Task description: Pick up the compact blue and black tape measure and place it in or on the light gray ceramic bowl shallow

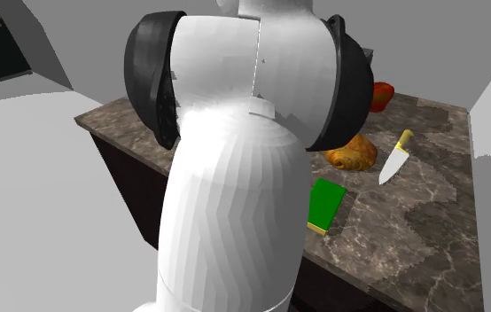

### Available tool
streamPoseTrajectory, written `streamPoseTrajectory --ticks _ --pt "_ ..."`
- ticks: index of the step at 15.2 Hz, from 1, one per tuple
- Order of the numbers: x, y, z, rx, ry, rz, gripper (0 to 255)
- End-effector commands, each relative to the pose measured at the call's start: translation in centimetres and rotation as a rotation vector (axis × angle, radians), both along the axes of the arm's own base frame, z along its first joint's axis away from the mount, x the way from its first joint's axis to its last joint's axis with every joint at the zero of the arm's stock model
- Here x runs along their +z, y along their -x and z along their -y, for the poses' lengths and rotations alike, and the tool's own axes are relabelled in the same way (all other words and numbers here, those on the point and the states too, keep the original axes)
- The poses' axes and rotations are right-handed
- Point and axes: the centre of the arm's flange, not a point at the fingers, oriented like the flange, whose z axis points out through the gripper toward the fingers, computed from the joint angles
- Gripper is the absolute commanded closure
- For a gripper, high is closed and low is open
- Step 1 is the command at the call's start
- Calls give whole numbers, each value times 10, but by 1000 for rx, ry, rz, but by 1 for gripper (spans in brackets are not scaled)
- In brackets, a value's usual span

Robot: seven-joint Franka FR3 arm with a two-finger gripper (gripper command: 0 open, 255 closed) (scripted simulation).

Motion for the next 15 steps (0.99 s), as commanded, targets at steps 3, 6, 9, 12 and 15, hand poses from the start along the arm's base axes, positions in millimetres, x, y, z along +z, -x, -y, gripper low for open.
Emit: streamPoseTrajectory --ticks 3,6,9,12,15 --pt "21 0 0 0 0 0 255" --pt "32 12 5 0 0 0 255" --pt "35 50 17 0 0 0 255" --pt "38 87 30 0 0 0 255" --pt "41 124 43 0 0 0 255"
